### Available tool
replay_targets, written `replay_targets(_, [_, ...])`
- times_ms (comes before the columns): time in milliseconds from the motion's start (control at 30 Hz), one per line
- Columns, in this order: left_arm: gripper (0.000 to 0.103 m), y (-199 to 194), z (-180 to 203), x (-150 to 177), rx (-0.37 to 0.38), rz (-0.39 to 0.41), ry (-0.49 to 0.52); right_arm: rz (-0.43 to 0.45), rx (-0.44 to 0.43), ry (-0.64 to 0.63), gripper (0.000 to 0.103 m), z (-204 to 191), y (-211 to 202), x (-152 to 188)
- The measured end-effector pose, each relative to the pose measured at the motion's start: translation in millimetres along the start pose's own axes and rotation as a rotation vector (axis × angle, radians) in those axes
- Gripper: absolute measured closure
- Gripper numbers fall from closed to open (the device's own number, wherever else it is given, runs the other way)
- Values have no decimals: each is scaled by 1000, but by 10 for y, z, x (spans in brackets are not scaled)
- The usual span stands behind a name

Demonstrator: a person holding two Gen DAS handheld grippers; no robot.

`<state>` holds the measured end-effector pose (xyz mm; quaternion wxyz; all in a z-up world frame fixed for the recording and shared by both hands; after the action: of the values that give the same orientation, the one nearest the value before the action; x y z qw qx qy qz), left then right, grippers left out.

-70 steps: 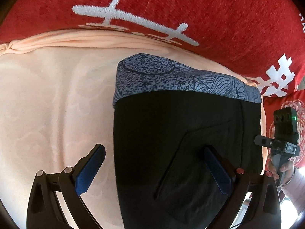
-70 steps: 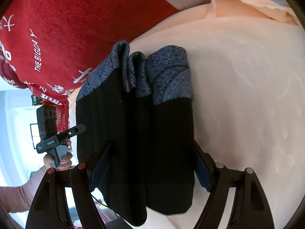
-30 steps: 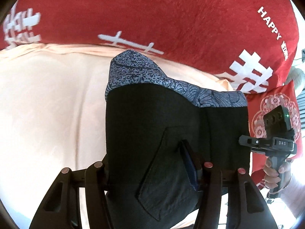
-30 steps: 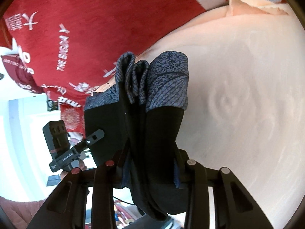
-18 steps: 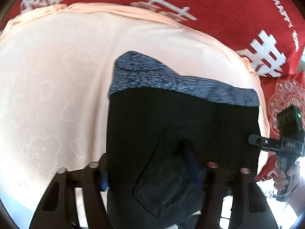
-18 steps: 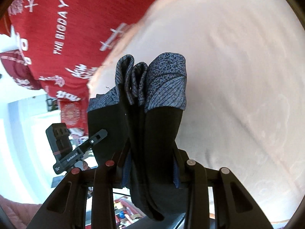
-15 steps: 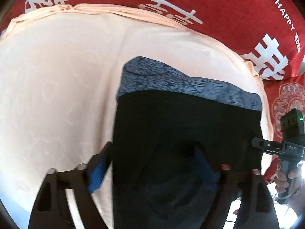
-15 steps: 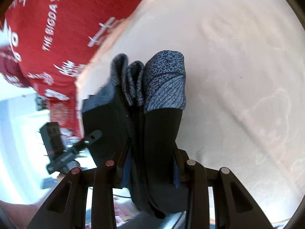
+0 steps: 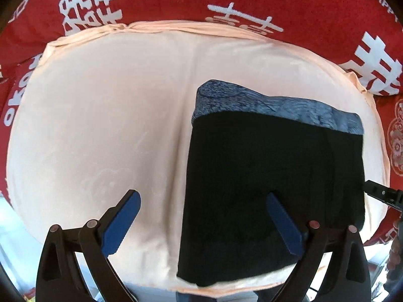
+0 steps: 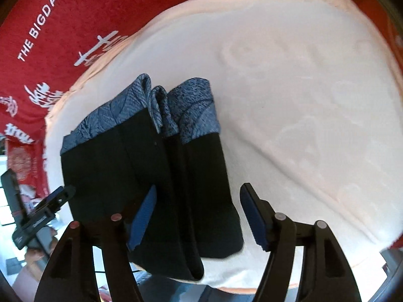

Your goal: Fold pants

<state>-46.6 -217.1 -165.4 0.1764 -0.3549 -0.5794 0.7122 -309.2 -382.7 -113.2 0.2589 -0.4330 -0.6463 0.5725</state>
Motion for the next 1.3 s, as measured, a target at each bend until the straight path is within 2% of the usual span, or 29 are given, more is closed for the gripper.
replay_targets(333, [2, -433, 349, 137, -27, -11, 117, 40, 76, -53, 22, -205, -551, 236])
replay_targets(433, [2, -534, 416, 175, -21, -18, 115, 59, 104, -82, 16, -317, -688, 303])
replay_targets(600, [2, -663, 434, 262, -32, -33, 122, 83, 117, -105, 0, -500, -876, 414])
replay_targets(800, [2, -810, 415, 295, -29, -27, 120, 102, 154, -153, 0, -665, -1023, 532])
replay_targets(1033, [2, -991, 352, 276, -67, 5, 133, 52, 153, -163, 0, -826, -1078, 679])
replay_targets(1300, [2, -1110, 371, 238, -86, 18, 146, 54, 203, -164, 0, -884, -1190, 733])
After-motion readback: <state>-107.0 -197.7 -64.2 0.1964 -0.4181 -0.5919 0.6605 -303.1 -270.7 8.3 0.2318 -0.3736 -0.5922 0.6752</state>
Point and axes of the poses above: each gripper's, at about its wrist camera, not at the fingertips, and y roughly the way its jaws point, z to its right, x to its underside, the point moved 8 cm from there along y, roughly the way its jaws point, and after that the axes turned 11 degrees about z, right-handed, at the moved point
